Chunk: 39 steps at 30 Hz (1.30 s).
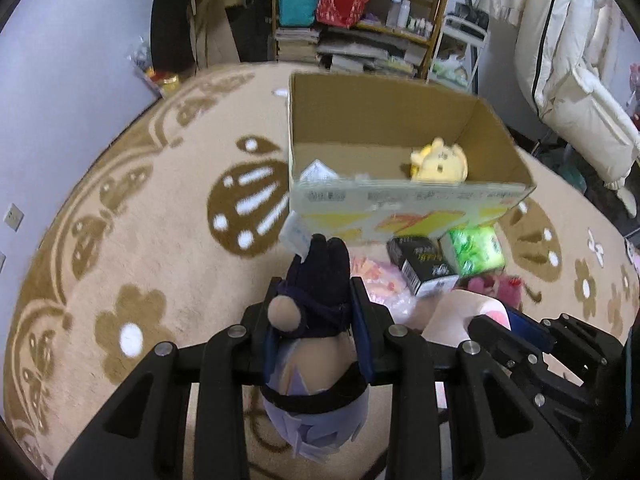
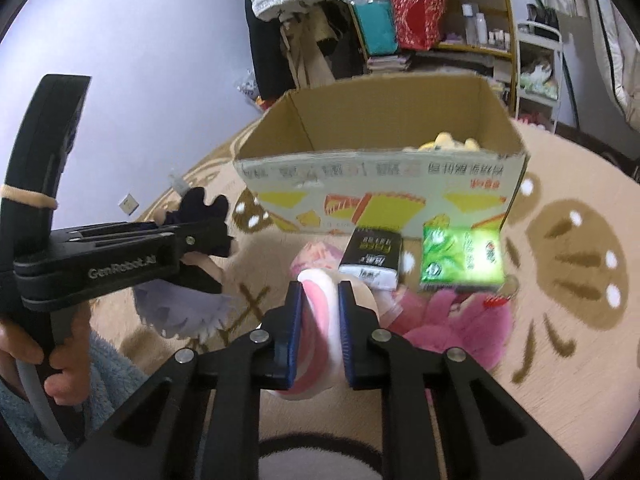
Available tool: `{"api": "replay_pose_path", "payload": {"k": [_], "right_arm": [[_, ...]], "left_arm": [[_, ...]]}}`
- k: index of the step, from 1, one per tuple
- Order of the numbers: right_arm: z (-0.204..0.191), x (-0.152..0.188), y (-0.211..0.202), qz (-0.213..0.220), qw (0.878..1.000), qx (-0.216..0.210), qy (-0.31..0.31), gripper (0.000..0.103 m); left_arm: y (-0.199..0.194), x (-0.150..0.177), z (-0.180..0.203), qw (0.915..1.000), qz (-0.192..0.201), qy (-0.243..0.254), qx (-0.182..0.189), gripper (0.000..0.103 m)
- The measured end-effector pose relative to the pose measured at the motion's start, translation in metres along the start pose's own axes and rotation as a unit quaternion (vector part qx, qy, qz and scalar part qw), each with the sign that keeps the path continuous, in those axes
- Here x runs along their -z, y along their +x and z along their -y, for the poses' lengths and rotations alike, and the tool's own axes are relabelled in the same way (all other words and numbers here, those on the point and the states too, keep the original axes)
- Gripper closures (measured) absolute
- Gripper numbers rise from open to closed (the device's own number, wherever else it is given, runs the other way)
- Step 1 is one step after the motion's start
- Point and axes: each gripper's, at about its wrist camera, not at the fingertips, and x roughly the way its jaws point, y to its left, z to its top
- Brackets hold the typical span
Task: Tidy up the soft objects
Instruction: 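Carry the doll and cushion over the box and release both inside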
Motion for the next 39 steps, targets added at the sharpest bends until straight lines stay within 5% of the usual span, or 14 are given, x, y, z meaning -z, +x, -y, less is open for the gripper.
{"api": "replay_pose_path", "payload": {"k": [25,39], "right_arm": [[0.033,-0.094,-0.041,0.136,0.99,0.039,0.011,0.085],[0.051,-0.116,-0.005,0.124,0.99,0.051,0.03,0.085]], "left_arm": [[-0.039,-0.099,0.008,0.9907,0.119,0.057,-0.032,0.073],[0.01,-0.126,0.026,0.9908,0.118,0.067,-0.002,0.073]]}}
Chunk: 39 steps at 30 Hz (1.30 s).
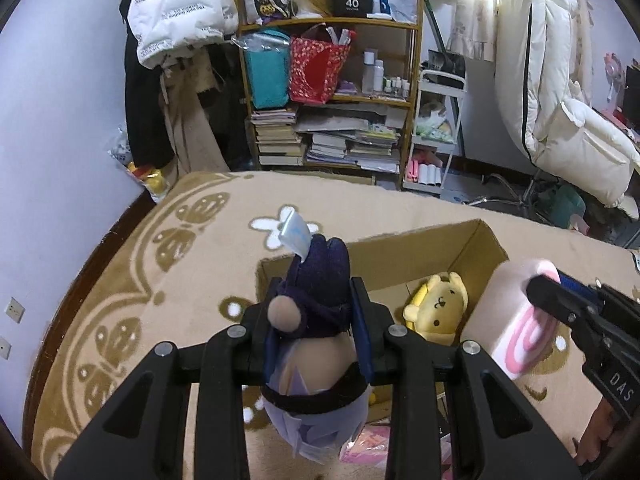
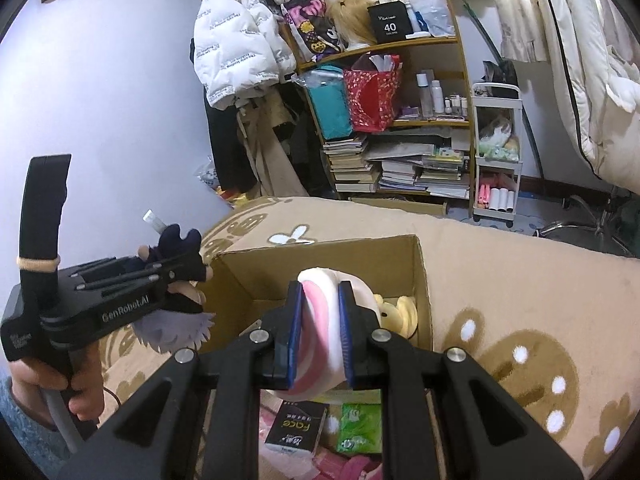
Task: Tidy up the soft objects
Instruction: 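Carry the doll and cushion over the box and release both inside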
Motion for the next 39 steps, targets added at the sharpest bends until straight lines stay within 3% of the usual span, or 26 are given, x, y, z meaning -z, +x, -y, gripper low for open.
{"api": "replay_pose_path", "payload": {"k": [16,27,29,31,33,35,37,39], "right_arm": [[0.003,0.008,0.024,-0.028,0.999,0.016,-0.013,0.083],[0.006,0.002,0.023,-0.035,0.999,0.007,-0.006,0.076],[0.004,0.0,0.021,-0.033,0.999,0.004,-0.005,0.075],[0.003,-0.001,0.018,-0.029,1.0,0.002,-0.006,0.069],[0.001,-0.003,0.011,-0.02,1.0,0.0,-0.005,0.058],[-0.001,-0.004,0.007,-0.016,1.0,-0.001,-0.006,0.054],[-0.003,-0.004,0.003,-0.016,1.0,0.0,-0.011,0.04],[-0.006,-0.004,-0.004,-0.01,1.0,0.005,-0.018,0.022]], "left_arm": [[0.022,0.016,-0.005,0.9992,-0.037,0.01,-0.01,0.072],[0.015,0.015,-0.009,0.9993,-0.032,-0.01,0.018,0.071],[0.013,0.015,-0.009,0.9992,-0.034,-0.012,0.018,0.067],[0.008,0.015,-0.01,0.9991,-0.032,-0.016,0.02,0.048],[0.003,0.015,-0.011,0.9995,-0.025,-0.017,0.012,0.043],[-0.004,0.014,-0.011,0.9997,-0.016,-0.017,0.002,0.039],[-0.009,0.013,-0.012,0.9997,-0.018,-0.017,0.001,0.02],[-0.015,0.013,-0.012,0.9996,-0.02,-0.018,-0.007,0.009]]}}
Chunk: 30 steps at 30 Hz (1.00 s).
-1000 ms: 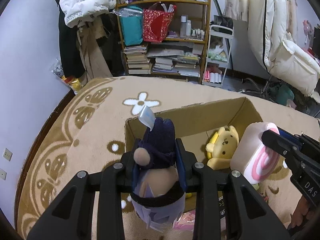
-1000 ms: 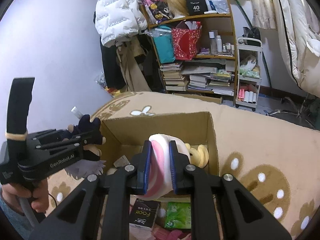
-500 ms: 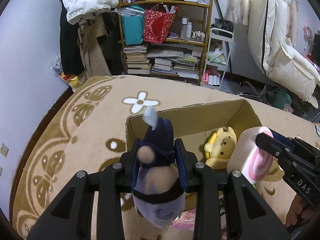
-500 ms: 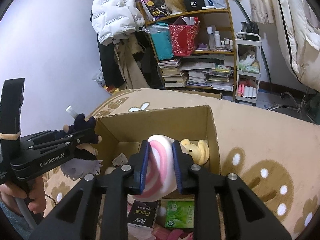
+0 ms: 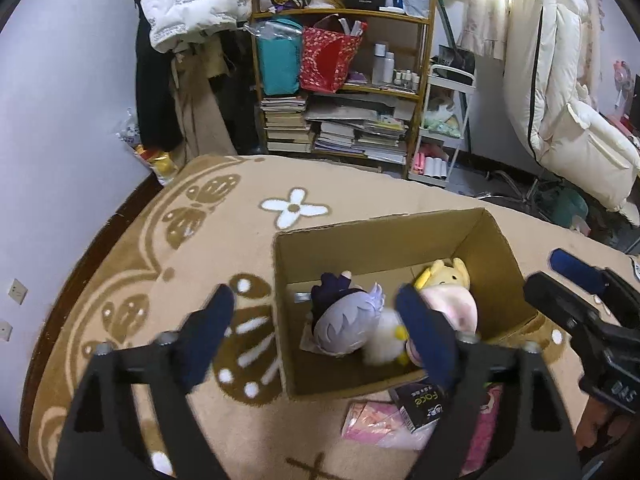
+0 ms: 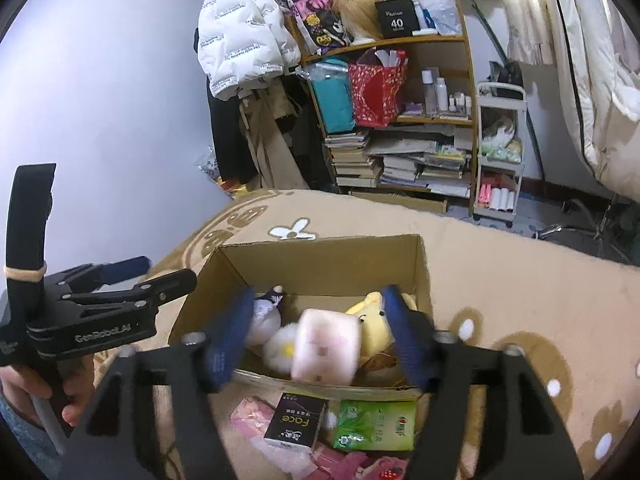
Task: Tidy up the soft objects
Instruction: 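Carry the doll and cushion over the box and release both inside, then lower the right tool onto the pink bear plush beside the box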
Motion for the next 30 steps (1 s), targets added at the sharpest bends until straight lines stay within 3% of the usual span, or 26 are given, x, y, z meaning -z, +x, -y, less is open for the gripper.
{"api": "replay_pose_path", "payload": {"k": [3,6,11,18,30], "right_arm": [[-0.002,0.002,-0.012,0.009,1.0,0.0,-0.003,0.007],[-0.001,0.003,-0.022,0.01,1.0,0.004,0.002,0.0],[0.002,0.009,-0.037,0.018,1.0,0.019,0.006,0.0],[0.008,0.024,-0.05,0.013,0.999,0.029,0.012,0.0],[0.021,0.063,-0.051,-0.024,0.997,0.046,0.056,0.0]], "left_arm": [[-0.012,0.001,0.0,0.9999,0.014,0.002,-0.008,0.001],[-0.023,0.002,-0.001,0.9996,0.024,-0.002,-0.015,0.001],[-0.035,0.006,-0.005,0.9993,0.021,-0.024,-0.017,0.001],[-0.045,0.018,0.004,0.9997,0.01,-0.018,-0.016,0.001],[-0.026,0.041,0.027,0.9995,-0.032,-0.002,0.0,0.001]]}}
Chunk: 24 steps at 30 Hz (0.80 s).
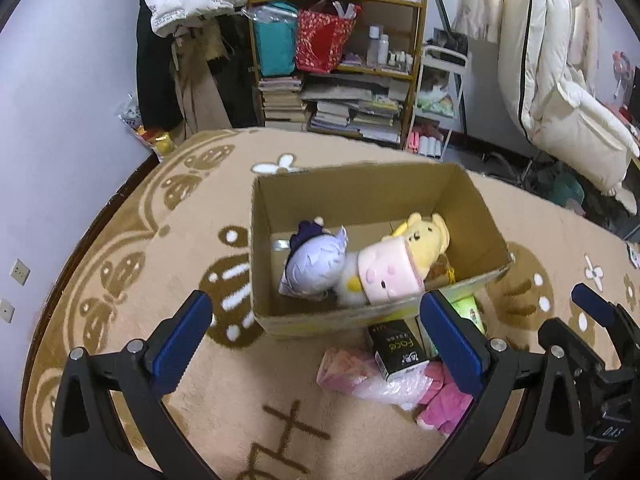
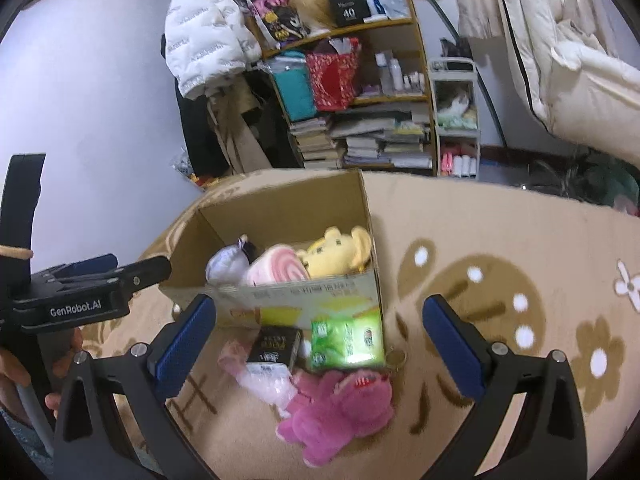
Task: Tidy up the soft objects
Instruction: 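Lower the right tool onto the pink bear plush beside the box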
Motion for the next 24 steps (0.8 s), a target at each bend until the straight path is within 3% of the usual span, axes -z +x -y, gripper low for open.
{"api": "replay_pose_path", "payload": {"k": [9,18,24], "right_arm": [[0.012,0.018,0.014,-0.042,0.998,-0.003,0.036,0.0],[0.019,0.029,0.021,-0.054,0.997,0.032,0.034,0.0],[0.026,0.035,0.031,-0.082,0.995,0.021,0.052,0.002]], "left_arm": [[0.022,0.012,0.015,0.9996,-0.024,0.013,0.009,0.001],[0.036,0.021,0.029,0.9983,-0.047,0.032,0.012,0.001],[0.044,0.028,0.035,0.9974,-0.06,0.037,0.015,0.001]]}}
